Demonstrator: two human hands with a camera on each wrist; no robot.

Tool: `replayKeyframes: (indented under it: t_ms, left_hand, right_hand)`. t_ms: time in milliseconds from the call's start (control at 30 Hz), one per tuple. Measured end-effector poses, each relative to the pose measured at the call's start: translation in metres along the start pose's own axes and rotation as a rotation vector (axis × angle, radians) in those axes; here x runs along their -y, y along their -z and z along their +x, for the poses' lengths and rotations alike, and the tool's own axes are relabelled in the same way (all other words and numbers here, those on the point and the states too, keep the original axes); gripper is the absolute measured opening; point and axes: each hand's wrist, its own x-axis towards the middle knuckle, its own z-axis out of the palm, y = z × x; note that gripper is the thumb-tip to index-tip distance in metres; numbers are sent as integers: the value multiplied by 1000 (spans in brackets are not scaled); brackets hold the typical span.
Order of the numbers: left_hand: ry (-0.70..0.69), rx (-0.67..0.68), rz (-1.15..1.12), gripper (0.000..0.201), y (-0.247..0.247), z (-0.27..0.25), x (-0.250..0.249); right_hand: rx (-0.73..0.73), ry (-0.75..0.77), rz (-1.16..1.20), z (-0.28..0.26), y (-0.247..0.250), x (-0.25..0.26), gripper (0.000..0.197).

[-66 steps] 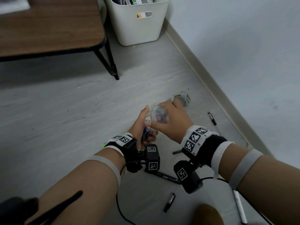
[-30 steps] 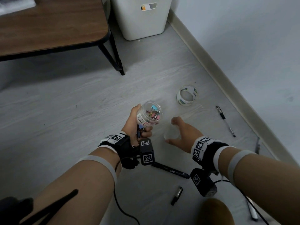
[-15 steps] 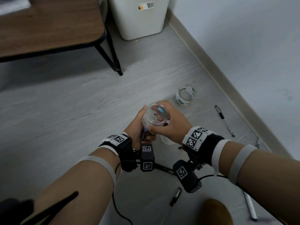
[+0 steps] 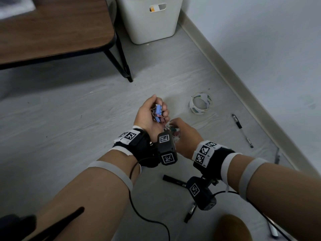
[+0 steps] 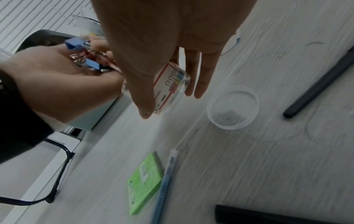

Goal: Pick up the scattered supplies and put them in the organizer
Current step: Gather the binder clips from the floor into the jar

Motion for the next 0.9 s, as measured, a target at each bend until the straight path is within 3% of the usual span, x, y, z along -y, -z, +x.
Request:
replayKeyframes:
  t_ms: [367, 533, 767, 900]
  left_hand:
    - [-73, -33, 207, 52, -5, 0, 8]
    - [-64, -30, 347, 60, -7, -4, 5]
    - [-84, 13, 387, 43, -13, -10, 5]
    - [-40, 109, 422, 40, -12, -12, 7]
  right_hand:
    - [-43, -3, 40, 1, 1, 7, 61]
    - [-45, -24, 28, 2, 0, 5, 73]
    - [-77, -49, 65, 0, 3, -1, 70]
    - [-68, -51, 66, -3, 7, -1, 68]
